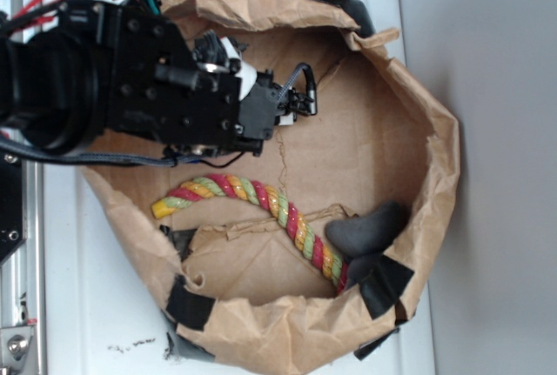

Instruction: Grab the green block.

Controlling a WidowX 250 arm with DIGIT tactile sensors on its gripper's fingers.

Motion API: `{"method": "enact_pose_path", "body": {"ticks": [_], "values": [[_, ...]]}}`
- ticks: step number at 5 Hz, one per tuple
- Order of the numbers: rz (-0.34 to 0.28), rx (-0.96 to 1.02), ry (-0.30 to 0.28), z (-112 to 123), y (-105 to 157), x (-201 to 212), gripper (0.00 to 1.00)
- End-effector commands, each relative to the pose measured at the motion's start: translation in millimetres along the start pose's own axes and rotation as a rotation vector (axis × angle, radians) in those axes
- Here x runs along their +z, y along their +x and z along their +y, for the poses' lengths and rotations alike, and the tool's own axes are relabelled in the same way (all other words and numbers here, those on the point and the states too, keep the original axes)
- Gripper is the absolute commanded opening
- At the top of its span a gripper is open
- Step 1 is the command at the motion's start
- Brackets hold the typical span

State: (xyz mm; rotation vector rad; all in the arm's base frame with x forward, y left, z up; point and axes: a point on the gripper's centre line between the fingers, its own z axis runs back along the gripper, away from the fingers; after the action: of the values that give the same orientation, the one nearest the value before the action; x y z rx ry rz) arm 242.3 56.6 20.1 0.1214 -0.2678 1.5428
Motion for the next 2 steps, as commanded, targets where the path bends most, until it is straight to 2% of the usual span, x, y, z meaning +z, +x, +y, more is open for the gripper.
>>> {"method": "enact_pose_path", "body": {"ticks": [1, 2], "values": [[0.001, -0.015, -0.055, 4.9, 10.0, 17.4, 0.0], [0.003, -0.035, -0.069, 1.8, 10.4, 16.2, 0.0]]}}
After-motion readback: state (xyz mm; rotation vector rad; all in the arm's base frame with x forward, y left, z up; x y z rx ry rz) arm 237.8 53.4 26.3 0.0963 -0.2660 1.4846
